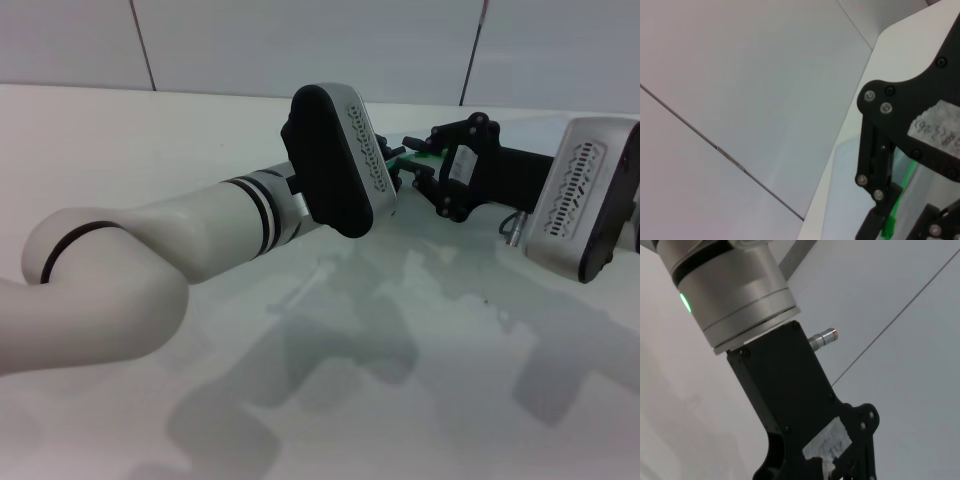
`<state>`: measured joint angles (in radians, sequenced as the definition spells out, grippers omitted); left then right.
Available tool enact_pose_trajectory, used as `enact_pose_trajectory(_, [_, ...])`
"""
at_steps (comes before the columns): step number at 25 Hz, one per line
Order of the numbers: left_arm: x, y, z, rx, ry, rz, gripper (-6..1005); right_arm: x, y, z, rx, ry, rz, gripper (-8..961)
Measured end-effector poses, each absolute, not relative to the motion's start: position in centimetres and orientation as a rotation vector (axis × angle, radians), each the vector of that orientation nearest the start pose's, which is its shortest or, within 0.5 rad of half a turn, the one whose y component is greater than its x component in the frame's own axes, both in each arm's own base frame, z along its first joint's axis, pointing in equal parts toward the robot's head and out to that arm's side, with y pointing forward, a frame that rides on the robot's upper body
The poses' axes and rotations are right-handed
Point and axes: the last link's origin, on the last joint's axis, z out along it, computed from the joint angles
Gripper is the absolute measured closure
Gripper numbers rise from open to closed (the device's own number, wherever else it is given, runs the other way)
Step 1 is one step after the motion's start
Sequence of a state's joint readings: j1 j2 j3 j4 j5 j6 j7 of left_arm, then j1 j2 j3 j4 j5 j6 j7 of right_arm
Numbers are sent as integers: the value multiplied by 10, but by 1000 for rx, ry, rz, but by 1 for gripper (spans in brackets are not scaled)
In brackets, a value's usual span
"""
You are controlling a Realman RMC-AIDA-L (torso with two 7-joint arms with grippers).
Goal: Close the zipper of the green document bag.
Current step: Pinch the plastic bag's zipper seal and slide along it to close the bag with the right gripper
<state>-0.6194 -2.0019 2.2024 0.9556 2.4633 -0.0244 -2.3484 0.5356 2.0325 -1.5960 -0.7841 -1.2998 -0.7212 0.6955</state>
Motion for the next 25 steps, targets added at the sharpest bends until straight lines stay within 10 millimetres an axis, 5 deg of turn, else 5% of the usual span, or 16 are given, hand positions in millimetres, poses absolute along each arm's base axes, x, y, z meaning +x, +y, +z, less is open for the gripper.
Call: enact_pose_trajectory(25, [-147, 392, -106, -2293, 283, -51, 945, 206, 400, -54, -2411, -378, 168, 831])
